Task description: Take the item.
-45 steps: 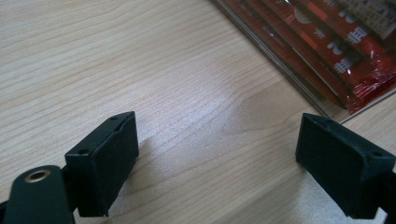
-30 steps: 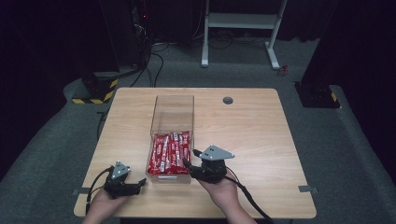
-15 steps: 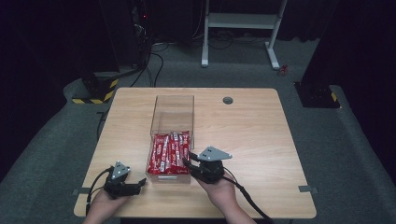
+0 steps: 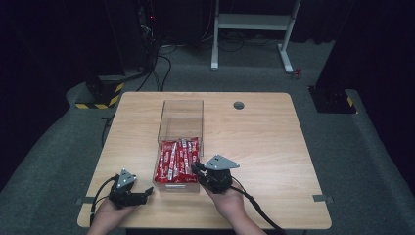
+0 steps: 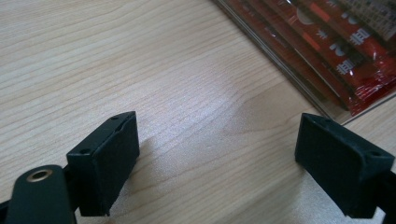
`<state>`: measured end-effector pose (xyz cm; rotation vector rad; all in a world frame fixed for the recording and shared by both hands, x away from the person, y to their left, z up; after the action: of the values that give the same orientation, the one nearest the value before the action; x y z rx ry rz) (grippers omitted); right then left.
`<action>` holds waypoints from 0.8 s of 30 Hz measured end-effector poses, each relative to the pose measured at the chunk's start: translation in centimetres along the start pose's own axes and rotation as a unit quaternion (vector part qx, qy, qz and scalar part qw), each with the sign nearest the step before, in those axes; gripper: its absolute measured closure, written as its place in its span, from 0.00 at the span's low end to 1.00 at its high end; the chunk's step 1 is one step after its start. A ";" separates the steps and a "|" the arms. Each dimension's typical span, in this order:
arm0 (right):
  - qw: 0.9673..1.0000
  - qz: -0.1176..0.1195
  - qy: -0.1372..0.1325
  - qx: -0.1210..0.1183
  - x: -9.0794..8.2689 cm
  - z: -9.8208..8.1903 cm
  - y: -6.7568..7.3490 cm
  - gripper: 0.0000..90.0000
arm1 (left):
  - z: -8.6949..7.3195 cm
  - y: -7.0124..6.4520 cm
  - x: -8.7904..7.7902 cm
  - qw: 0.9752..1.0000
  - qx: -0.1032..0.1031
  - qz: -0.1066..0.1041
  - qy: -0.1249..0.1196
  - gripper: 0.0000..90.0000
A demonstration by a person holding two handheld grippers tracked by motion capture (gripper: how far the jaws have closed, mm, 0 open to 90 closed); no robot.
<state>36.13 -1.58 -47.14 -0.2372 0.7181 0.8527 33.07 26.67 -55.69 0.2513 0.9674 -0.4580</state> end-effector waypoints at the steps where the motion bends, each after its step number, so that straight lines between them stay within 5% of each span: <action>1: 1.000 -0.001 0.000 0.001 0.0 0.0 0.0 0.91 | 0.0 0.0 0.0 1.000 0.000 0.000 0.000 0.16; 7: 1.000 -0.008 0.000 -0.004 0.0 0.0 -0.1 1.00 | 0.0 0.0 0.0 1.000 0.000 0.000 0.000 0.16; 24: 1.000 0.010 -0.007 0.004 -1.3 -0.4 0.3 1.00 | 0.0 0.0 0.0 1.000 -0.001 -0.001 0.000 0.16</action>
<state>35.18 -2.35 -46.52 -0.2175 0.7118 0.8697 33.04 26.66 -55.69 0.2479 0.9691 -0.4584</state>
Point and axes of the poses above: each handheld gripper's, and its own axes: x roughly forward along the jaws, z roughly out of its top, y roughly to its left, the point moved 4 cm from there along x, roughly forward along the jaws, and after that the axes turned 14 degrees about y, right-handed, at the moved point
